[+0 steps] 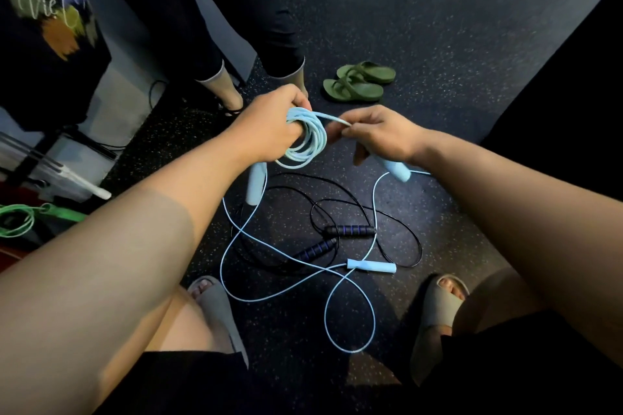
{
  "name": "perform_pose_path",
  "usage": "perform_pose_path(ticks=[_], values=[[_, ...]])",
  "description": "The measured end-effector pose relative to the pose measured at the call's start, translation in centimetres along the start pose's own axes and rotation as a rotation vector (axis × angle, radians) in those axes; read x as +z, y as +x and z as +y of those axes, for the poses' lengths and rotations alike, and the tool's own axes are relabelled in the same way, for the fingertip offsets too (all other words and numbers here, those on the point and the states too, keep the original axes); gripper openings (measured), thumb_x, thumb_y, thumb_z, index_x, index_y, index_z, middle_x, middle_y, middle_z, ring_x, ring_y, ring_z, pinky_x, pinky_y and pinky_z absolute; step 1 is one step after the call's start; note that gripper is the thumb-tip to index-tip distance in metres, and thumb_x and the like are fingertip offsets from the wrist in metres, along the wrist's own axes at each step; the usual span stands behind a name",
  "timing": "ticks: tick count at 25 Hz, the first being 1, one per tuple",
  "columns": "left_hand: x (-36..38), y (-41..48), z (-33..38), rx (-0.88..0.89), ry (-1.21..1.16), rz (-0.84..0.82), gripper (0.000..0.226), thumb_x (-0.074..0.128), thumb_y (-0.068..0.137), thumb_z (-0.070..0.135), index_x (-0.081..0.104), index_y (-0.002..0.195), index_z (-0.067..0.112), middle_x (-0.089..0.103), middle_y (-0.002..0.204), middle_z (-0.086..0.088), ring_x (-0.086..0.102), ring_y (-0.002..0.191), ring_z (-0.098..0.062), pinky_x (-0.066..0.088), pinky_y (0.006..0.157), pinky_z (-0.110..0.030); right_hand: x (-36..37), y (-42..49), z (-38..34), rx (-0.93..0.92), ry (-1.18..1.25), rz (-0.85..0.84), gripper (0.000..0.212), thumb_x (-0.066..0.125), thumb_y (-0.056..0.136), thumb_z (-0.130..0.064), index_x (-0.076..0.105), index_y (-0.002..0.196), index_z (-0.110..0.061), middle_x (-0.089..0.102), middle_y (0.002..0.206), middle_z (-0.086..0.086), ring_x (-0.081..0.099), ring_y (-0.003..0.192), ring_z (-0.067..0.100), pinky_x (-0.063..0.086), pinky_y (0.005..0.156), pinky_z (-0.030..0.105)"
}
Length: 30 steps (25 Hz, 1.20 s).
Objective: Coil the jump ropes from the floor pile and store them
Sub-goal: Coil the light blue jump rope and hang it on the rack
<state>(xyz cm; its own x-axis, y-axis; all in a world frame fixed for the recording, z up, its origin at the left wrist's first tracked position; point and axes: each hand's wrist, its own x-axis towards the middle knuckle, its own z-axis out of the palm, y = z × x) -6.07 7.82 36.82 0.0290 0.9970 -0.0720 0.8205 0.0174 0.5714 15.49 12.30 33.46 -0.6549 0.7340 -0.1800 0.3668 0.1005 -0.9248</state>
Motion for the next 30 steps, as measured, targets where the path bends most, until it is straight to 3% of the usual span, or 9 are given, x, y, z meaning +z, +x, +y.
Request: perform_pose_path(ticks=[2,6,11,15,17,19,21,26,30], values=[[0.6,-0.2,0.3,0.032,0.03,-0.012,0.029,0.059,0.083,0.013,0.051,0.104,0.031,0.062,0.09,0.006,0.059,0.077,-0.013,0.043,0.064,-0.031,1.2,0.0,-0.6,-0.03,0.127,0.009,0.031,0.056,0.095,-0.019,0.063,0.125,-0.017,0.067,0.104,0.008,0.064,0.067,0.007,0.05,0.052,0.034],[0.9,-0.1,0.4,0.086,0.002,-0.023,0.036,0.062,0.082,0.017,0.045,0.112,0.028,0.063,0.098,0.004,0.059,0.087,-0.016,0.042,0.073,-0.031,2.9,0.2,-0.7,-0.084,0.129,0.012,0.027,0.067,0.094,-0.024,0.064,0.115,-0.008,0.058,0.08,0.005,0.051,0.06,0.014,0.047,0.05,0.032],[-0.5,0.0,0.7,0.011,-0.414,-0.13,0.032,0.061,0.084,0.0,0.055,0.106,0.022,0.07,0.078,0.003,0.064,0.063,-0.007,0.051,0.062,-0.025,1.5,0.7,-1.1,-0.082,0.307,-0.024,0.02,0.059,0.097,-0.018,0.063,0.109,-0.001,0.057,0.075,0.0,0.047,0.057,0.009,0.043,0.051,0.025],[-2.5,-0.8,-0.2,-0.051,-0.655,-0.308,0.023,0.056,0.096,-0.006,0.061,0.11,0.011,0.075,0.085,0.0,0.07,0.078,-0.006,0.056,0.078,-0.021,2.9,1.8,-1.6,-0.089,0.475,0.018,0.011,0.062,0.096,-0.022,0.063,0.098,-0.011,0.053,0.07,0.003,0.038,0.049,0.011,0.037,0.048,0.026],[-3.6,-1.4,-1.5,-0.059,-0.537,-0.25,0.013,0.058,0.097,0.005,0.063,0.108,0.01,0.075,0.098,-0.009,0.071,0.088,-0.013,0.058,0.089,-0.033,4.2,2.7,-2.4,-0.106,0.52,0.058,0.009,0.062,0.096,-0.021,0.063,0.096,-0.012,0.051,0.068,0.004,0.038,0.048,0.011,0.036,0.047,0.026],[-4.4,-2.4,-3.2,-0.072,-0.305,-0.171,0.023,0.06,0.095,0.026,0.063,0.112,0.011,0.073,0.108,-0.014,0.07,0.101,-0.024,0.053,0.098,-0.048,6.0,3.4,-3.3,-0.135,0.506,0.073,0.01,0.063,0.095,-0.021,0.064,0.094,-0.011,0.055,0.067,0.004,0.042,0.048,0.012,0.037,0.046,0.025],[-4.7,-4.0,-4.4,-0.114,-0.202,-0.07,0.029,0.055,0.096,0.036,0.063,0.116,0.017,0.072,0.109,-0.008,0.067,0.107,-0.025,0.051,0.098,-0.049,8.2,4.1,-4.4,-0.148,0.463,0.074,0.014,0.063,0.096,-0.023,0.063,0.094,-0.009,0.065,0.073,0.003,0.047,0.049,0.012,0.041,0.045,0.025],[-7.3,-8.4,-6.2,-0.199,-0.404,0.161,0.029,0.049,0.098,0.015,0.044,0.126,0.021,0.065,0.108,-0.003,0.061,0.097,-0.014,0.051,0.091,-0.03,13.6,6.1,-8.5,-0.095,0.631,-0.096,0.02,0.056,0.099,-0.028,0.06,0.106,-0.009,0.057,0.069,-0.002,0.037,0.044,0.009,0.035,0.041,0.022],[-12.1,-12.8,-10.1,-0.246,-0.558,-0.009,0.028,0.061,0.092,0.015,0.053,0.119,0.011,0.067,0.104,-0.014,0.061,0.097,-0.019,0.05,0.092,-0.035,18.5,7.8,-10.1,-0.139,0.734,-0.266,0.023,0.052,0.101,-0.026,0.054,0.114,-0.007,0.051,0.069,-0.004,0.032,0.043,0.007,0.031,0.043,0.022]])
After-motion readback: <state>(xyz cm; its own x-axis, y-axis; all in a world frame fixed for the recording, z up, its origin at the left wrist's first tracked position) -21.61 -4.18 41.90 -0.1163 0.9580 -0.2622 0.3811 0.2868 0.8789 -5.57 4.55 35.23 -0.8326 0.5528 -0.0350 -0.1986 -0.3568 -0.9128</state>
